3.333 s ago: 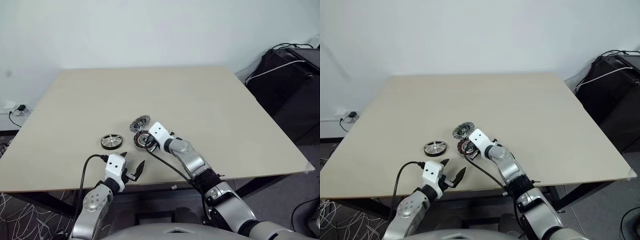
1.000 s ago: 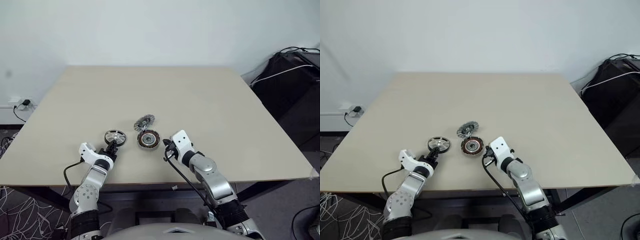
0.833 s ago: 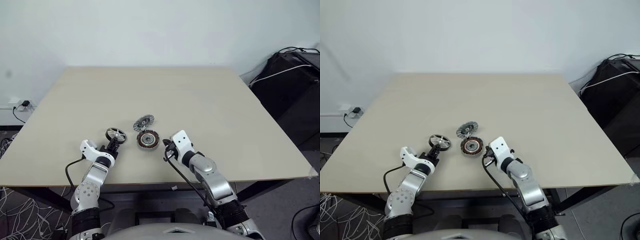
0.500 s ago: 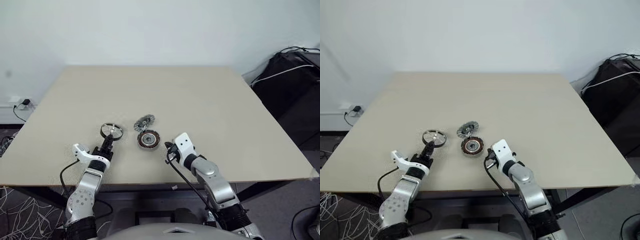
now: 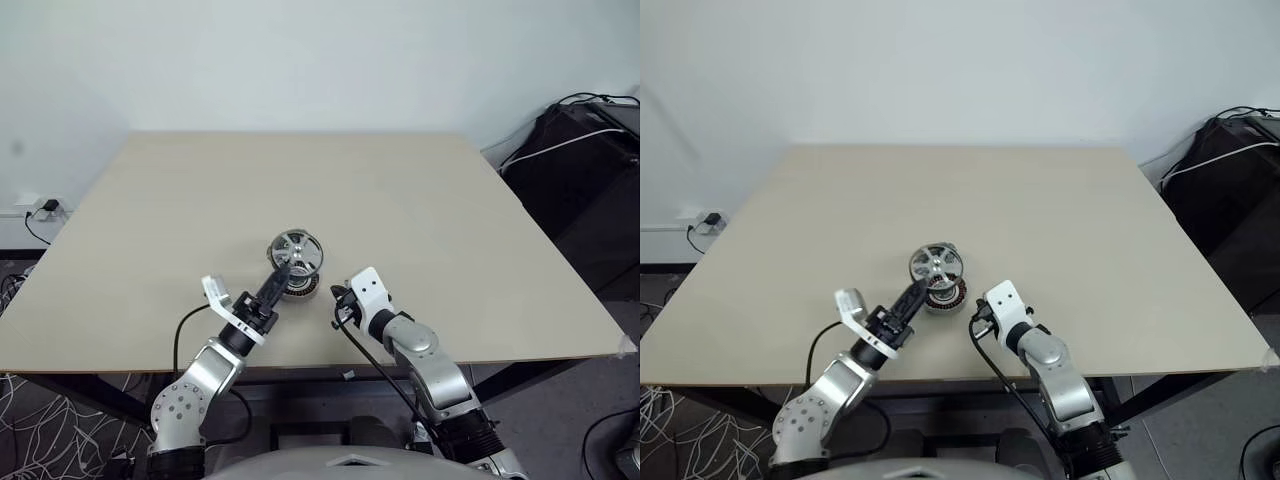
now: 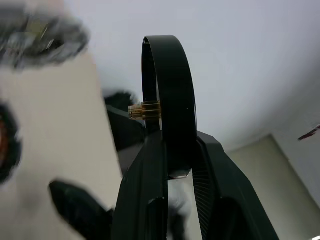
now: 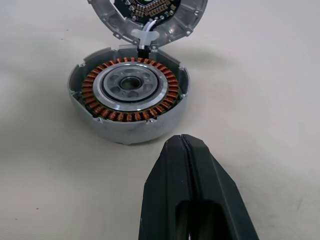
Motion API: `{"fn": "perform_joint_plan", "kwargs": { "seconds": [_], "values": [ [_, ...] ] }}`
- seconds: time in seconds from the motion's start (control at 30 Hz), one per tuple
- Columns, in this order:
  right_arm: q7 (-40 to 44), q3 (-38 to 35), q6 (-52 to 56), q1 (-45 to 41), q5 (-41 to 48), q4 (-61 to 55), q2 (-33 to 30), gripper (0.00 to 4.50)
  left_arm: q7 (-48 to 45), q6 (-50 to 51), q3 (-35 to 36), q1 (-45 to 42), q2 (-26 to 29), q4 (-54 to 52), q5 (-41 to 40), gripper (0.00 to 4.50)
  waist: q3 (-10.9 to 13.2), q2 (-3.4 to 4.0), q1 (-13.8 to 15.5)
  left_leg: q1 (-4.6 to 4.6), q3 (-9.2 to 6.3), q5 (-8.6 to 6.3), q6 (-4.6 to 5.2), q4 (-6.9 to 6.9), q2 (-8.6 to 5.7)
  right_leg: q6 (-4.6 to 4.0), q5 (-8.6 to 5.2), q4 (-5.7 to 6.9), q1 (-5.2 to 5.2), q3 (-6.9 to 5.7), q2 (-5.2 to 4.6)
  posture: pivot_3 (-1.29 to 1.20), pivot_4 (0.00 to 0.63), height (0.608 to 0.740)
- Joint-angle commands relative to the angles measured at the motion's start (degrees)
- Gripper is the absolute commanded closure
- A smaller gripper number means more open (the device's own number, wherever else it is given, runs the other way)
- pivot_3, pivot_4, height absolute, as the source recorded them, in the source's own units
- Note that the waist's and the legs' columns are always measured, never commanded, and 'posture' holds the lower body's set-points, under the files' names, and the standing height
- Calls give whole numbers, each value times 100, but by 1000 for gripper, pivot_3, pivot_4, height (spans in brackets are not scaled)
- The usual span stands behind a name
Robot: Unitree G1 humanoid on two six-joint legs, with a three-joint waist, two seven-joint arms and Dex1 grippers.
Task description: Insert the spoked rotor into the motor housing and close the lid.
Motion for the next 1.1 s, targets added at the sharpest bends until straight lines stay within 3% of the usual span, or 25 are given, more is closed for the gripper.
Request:
{"fn": "perform_joint_plan", "kwargs": {
  "seconds": [0.03,0.5,1.1],
  "values": [
    [-23,-47,-60,-36,31,-272,-8,4500,87,112,16,-273,65,176,75,4111,0,0,2,0,0,0,0,0,0,0,0,1,0,0,0,0,0,740],
    [-82,-50,-67,29,23,-359,-30,4500,235,203,397,-894,136,1228,527,4111,0,0,8,-1,-1,0,0,-1,-1,0,0,0,-1,0,0,0,0,740],
    [-112,-55,-83,-13,33,-360,-16,4500,128,76,644,-1432,-163,1913,1055,4111,0,-1,8,-2,-3,1,2,-2,-3,0,1,0,-1,-1,0,0,0,740]
  ]
}}
